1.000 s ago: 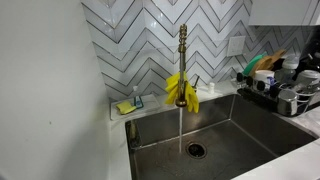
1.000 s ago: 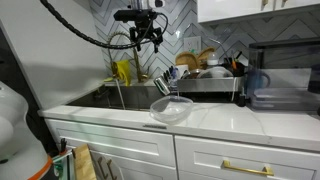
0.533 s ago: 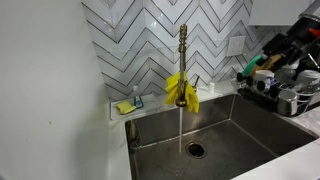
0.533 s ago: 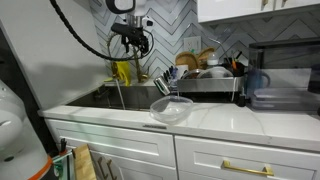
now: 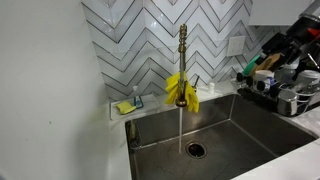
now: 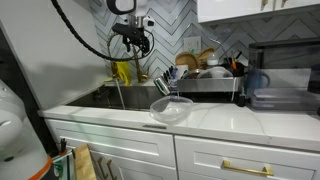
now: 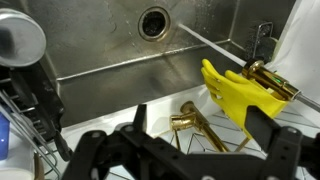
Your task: Turn the faucet on then rinse the container under it then close the the faucet
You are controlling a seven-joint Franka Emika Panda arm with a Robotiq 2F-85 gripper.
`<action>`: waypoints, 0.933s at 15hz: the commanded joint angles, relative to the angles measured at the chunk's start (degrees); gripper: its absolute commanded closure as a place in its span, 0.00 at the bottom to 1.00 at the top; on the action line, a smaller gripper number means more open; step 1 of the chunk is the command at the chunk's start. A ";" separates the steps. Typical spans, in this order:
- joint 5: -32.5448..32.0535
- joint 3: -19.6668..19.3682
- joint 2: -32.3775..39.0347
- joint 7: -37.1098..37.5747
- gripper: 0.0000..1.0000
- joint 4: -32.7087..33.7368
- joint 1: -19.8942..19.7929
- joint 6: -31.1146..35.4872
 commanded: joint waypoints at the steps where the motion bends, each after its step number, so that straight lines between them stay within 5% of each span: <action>1: 11.68 0.63 7.45 -3.56 0.00 2.06 0.98 5.46; 5: 18.21 4.18 17.38 -5.36 0.00 7.20 -0.10 9.05; 14: 17.63 11.34 35.73 -2.98 0.00 26.44 -0.25 13.24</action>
